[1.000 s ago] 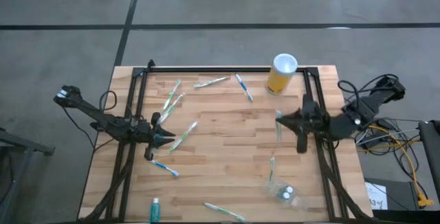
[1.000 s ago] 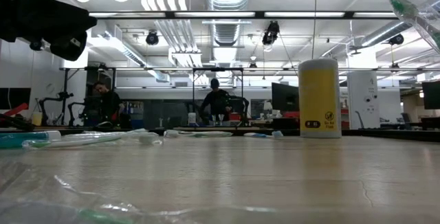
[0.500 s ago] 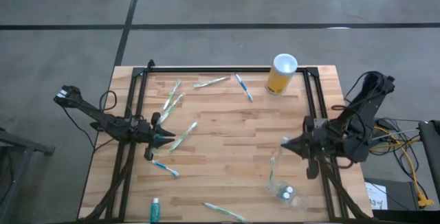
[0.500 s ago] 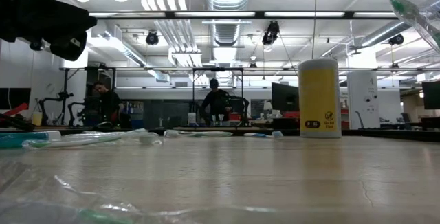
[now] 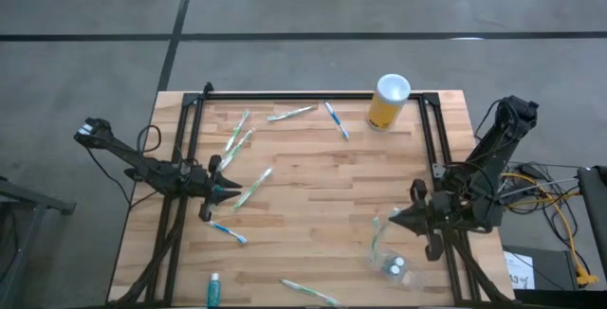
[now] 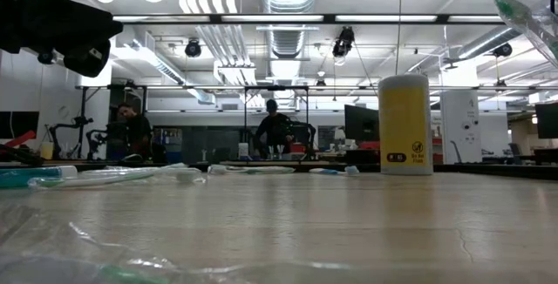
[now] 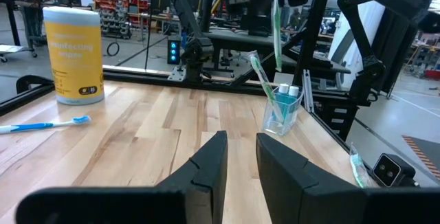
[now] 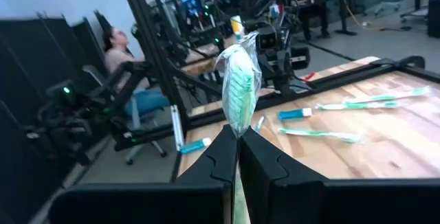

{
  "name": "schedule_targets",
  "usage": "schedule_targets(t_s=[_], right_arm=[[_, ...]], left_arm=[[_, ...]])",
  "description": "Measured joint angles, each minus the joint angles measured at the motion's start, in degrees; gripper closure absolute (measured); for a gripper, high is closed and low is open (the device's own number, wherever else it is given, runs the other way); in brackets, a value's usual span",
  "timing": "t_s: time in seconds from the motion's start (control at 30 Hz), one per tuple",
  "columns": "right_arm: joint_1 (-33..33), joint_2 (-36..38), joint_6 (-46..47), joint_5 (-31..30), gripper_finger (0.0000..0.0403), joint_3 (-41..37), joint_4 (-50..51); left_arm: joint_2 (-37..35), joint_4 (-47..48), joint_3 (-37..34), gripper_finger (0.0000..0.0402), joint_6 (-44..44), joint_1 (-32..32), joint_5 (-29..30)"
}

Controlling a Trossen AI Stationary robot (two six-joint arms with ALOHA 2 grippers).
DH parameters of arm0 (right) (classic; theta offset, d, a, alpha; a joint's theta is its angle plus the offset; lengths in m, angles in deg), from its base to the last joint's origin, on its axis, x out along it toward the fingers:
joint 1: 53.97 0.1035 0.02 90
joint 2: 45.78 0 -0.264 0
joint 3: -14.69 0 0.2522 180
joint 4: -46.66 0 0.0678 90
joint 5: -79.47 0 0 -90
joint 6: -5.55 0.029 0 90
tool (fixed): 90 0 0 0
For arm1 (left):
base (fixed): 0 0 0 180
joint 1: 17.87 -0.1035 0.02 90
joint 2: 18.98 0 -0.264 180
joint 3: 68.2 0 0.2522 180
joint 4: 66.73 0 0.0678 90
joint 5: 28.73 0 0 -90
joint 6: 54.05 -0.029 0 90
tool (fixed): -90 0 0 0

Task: Pick & Place toothbrushing station
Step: Put the green toothbrush into the transparent organizer

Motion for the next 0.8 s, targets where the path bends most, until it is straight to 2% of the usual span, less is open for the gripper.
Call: schedule_targets(t_s=[0.13, 0.37, 0.6, 0.8], right_arm=[[0.82, -0.02, 1.18, 0.14, 0.0396, -4.39, -4.12], [2.79, -0.02, 6.84, 0.27, 0.0395, -7.66, -4.23], [4.49, -0.04, 7.42, 0.38, 0.0394, -10.05, -4.05], [4.47, -0.04, 14.00, 0.49, 0.0394, -13.32, -4.02]], left_arm=[[-0.01, 0.00, 0.00, 0.0319, 0.00, 0.01, -0.02], [-0.02, 0.00, 0.00, 0.0319, 0.00, -0.01, 0.00], [0.00, 0.00, 0.00, 0.0319, 0.02, 0.01, 0.00], [-0.01, 0.00, 0.00, 0.0319, 0.01, 0.01, -0.02]])
